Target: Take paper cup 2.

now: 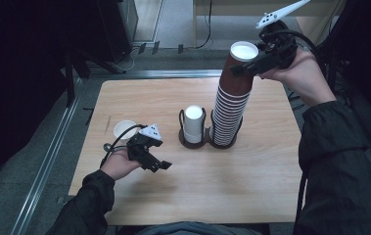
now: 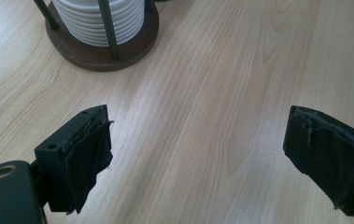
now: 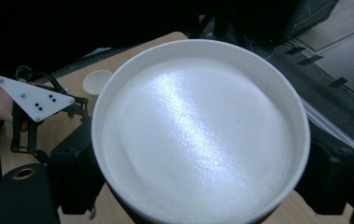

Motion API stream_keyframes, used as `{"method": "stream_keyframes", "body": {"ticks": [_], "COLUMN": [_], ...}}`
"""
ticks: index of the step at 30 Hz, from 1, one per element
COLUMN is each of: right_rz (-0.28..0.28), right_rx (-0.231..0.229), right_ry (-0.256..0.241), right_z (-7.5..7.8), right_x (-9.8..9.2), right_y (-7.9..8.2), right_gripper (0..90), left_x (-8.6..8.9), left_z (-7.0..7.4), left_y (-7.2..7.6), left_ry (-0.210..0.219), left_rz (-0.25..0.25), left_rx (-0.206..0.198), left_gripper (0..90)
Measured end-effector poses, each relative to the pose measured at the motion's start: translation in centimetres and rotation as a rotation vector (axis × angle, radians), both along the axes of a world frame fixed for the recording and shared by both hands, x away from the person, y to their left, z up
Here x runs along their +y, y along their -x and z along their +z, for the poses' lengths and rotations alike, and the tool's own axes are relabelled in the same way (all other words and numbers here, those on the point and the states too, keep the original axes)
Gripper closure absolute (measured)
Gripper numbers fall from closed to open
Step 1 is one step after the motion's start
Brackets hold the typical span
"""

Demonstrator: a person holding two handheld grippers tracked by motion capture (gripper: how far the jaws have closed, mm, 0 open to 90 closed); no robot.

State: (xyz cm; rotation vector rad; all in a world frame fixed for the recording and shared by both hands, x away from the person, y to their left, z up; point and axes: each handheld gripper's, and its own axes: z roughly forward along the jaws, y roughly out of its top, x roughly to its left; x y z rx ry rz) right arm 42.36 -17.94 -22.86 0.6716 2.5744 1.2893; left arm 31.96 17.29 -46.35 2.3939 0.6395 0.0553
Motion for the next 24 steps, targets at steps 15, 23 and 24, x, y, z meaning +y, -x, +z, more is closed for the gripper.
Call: {"method": "stream_keyframes", "body": {"ticks": [15,23,24], "right_rz": [0.01,0.006,0.003], "right_rx": [-0.01,-0.022,-0.022], "right_ry": [-0.009,-0.022,-0.021], "right_z": [0.2,1.7,2.0], "right_x": [-0.1,-0.2,-0.2], "right_y": [0.1,0.5,0.5], "right_gripper": [20.8,21.0,21.1], "left_x": [0.0,-0.1,-0.1], "left_z": [0.0,-0.1,-0.1], "left_y": [0.0,0.0,0.0], "left_ry": [-0.004,-0.011,-0.011], "left_rz": [-0.006,-0.006,0.0], "left_rx": [-0.003,-0.007,-0.017], "left_gripper": [7.9,7.9,7.8]}}
